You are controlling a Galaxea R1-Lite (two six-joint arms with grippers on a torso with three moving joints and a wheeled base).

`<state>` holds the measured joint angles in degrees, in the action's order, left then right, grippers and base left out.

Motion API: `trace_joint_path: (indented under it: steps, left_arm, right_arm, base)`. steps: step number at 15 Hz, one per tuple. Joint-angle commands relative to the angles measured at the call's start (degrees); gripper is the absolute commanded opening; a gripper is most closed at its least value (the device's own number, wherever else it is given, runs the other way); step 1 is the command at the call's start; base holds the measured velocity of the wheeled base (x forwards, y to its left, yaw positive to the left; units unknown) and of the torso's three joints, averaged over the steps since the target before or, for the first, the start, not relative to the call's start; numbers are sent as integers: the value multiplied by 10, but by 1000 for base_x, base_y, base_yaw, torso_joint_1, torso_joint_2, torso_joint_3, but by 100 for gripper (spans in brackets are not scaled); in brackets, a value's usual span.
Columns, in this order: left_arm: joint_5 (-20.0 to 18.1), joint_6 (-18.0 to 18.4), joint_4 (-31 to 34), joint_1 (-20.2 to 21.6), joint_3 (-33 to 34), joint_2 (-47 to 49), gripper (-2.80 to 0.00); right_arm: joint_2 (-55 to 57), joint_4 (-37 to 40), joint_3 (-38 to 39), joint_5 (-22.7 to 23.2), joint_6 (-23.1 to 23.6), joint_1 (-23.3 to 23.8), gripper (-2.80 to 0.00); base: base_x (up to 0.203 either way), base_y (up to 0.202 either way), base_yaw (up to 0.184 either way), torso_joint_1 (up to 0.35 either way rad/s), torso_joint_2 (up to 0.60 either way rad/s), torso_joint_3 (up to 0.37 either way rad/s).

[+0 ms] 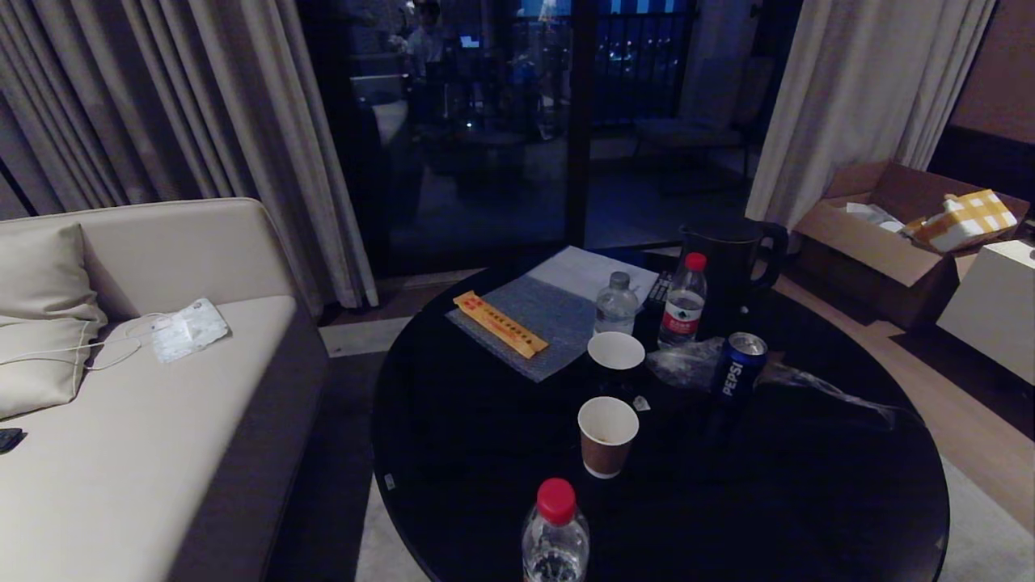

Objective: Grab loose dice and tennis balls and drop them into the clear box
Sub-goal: Put the toys in the box

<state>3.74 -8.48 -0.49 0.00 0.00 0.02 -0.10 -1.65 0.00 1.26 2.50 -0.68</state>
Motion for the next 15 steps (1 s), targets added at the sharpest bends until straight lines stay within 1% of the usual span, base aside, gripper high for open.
trace_joint_path:
  steps: [1,5,6,15]
  left_arm:
    - [0,0,0,0,0,0,-280]
    - [0,-1,0,0,0,0,-280]
    - [1,-1,0,0,0,0,-280]
    - [1,-2,0,0,0,0,-280]
  right_arm:
    - [1,0,5,0,0,0,-280]
    - [1,0,5,0,0,0,-280]
    - [1,0,5,1,0,0,-280]
    - [1,0,5,1,0,0,-280]
  base:
    - [0,0,0,7,2,34]
    - [0,0,0,0,0,0]
    - [-80,0,2,6,4,-2]
    - [-180,0,0,2,3,5]
